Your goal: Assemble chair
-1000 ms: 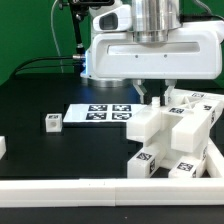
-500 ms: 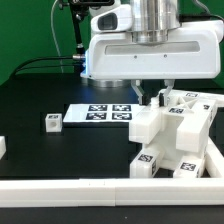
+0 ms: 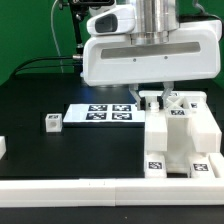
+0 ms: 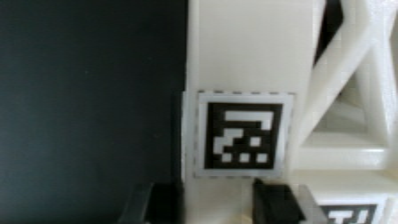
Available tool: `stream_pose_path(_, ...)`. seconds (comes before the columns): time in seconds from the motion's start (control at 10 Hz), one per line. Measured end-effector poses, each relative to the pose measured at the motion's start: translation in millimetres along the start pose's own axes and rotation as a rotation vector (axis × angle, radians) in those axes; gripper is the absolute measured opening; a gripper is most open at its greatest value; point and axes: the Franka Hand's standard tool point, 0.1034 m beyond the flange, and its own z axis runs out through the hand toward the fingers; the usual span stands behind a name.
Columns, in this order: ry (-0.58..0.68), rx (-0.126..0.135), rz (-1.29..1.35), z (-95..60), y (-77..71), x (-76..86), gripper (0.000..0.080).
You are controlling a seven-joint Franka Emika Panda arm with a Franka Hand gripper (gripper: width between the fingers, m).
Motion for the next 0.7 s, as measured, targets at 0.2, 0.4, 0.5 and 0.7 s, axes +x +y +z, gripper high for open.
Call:
stream_pose_path(0.2, -0.013, 0.004, -0.069, -1.2, 0.2, 4.4, 0.0176)
stream_pose_path(0.4, -0.017, 0.004, -0.063, 0.3, 0.8, 2.6, 0.0176)
stream_pose_path(0.5, -0.016, 0.003, -0.064, 0.4, 0.9, 2.5, 0.0176)
stream_pose_path(0.7, -0.005, 0.003, -0.158, 0.7, 0.6, 5.0, 0.0176)
